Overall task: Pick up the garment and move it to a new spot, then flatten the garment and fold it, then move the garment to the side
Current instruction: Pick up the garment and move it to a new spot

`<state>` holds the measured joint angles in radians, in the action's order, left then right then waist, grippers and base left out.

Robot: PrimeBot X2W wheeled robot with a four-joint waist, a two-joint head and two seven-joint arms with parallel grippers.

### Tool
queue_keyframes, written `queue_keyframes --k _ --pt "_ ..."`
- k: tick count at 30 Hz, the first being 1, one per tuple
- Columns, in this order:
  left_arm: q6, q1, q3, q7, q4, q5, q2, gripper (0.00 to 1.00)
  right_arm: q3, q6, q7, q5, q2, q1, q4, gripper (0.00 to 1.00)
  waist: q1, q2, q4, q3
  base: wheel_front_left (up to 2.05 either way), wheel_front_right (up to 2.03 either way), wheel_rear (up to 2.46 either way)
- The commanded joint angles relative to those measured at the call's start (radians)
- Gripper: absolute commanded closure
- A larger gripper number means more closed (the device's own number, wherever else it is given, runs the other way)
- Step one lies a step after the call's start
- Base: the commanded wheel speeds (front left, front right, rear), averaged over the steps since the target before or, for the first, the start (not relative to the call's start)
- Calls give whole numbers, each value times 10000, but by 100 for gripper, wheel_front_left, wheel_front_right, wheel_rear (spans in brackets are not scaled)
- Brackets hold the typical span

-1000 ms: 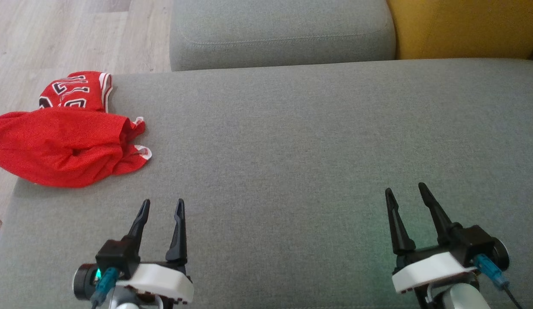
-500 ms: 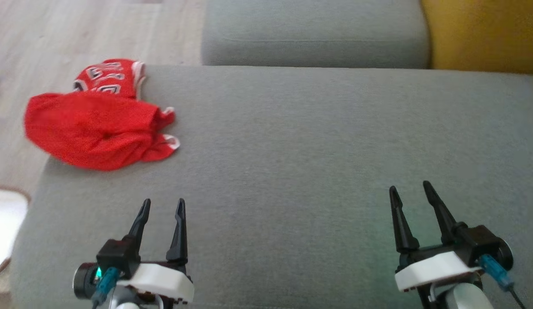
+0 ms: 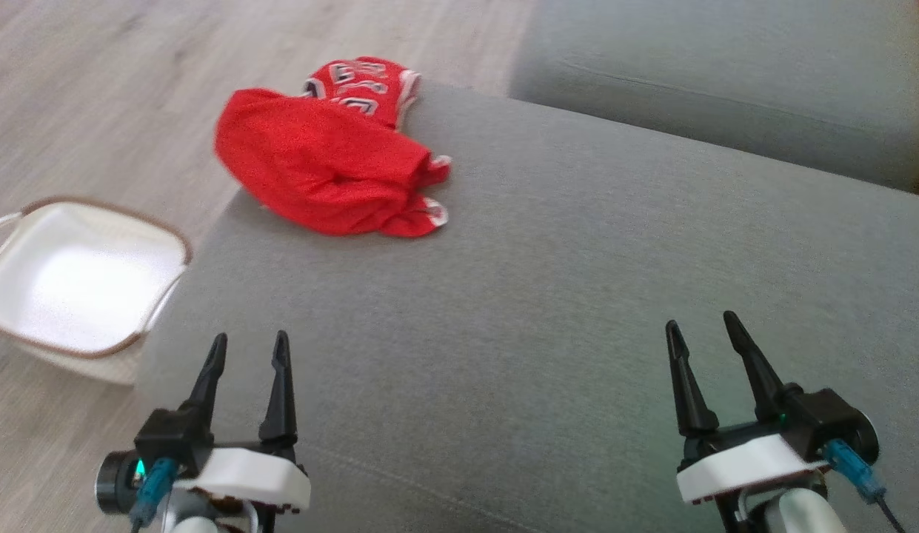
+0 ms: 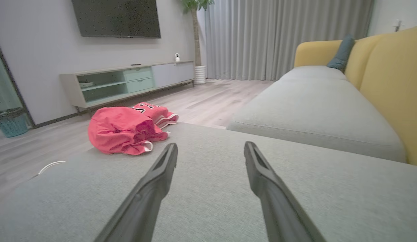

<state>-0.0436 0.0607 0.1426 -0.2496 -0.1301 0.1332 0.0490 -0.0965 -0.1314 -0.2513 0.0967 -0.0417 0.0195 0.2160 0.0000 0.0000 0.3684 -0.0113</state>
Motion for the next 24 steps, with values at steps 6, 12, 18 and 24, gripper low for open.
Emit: queue_keyframes --k 6,12,18,24 --pt "30 -249 -550 -122 441 -97 72 0 -289 7 -105 23 -85 -351 -342 0 0 0 849 107 0 0 0" --pt "84 -251 -723 -122 455 -148 145 0 -379 7 -105 -14 -85 -364 -369 0 0 0 865 224 0 0 0" --pt "281 -1382 -1074 -122 365 -449 898 0 -358 7 -105 -265 -85 -561 -424 0 0 0 513 726 0 0 0" --pt "872 -3766 -969 77 -618 -793 1866 0 -340 7 -105 -674 -85 -973 -583 0 0 0 -98 1734 0 0 0"
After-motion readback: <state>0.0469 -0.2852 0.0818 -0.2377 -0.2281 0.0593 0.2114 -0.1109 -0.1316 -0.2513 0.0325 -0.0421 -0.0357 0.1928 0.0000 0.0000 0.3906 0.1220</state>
